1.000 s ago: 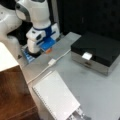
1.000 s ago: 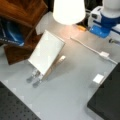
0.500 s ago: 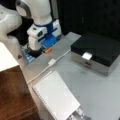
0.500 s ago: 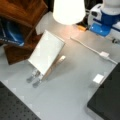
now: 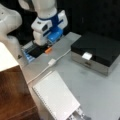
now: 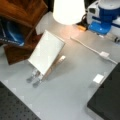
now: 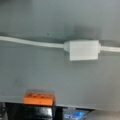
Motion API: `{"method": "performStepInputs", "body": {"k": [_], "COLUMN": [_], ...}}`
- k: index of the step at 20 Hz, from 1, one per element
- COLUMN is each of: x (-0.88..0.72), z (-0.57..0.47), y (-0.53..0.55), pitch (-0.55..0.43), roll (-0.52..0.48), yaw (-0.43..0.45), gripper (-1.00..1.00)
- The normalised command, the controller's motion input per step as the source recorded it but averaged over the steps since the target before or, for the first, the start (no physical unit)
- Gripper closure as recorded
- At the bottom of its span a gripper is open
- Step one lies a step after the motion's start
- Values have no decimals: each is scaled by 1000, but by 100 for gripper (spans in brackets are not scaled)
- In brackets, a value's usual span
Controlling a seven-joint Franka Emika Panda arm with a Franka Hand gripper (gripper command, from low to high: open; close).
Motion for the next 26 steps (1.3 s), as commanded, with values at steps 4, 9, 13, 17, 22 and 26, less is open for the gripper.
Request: {"method": "performStepInputs", "body": {"k": [4,9,13,17,22,26], "x": [549,468,493,477,489,554], "z": [433,359,218,75,48,-53], "y": [52,-40,-131,-213,-212,-121], "pitch": [370,394,359,265,197,120], "roll": [195,234,383,405,402,387], "yaw": [166,189,100,-10,-19,-14], "gripper": [-100,-100,-100,-100,-100,-100]}}
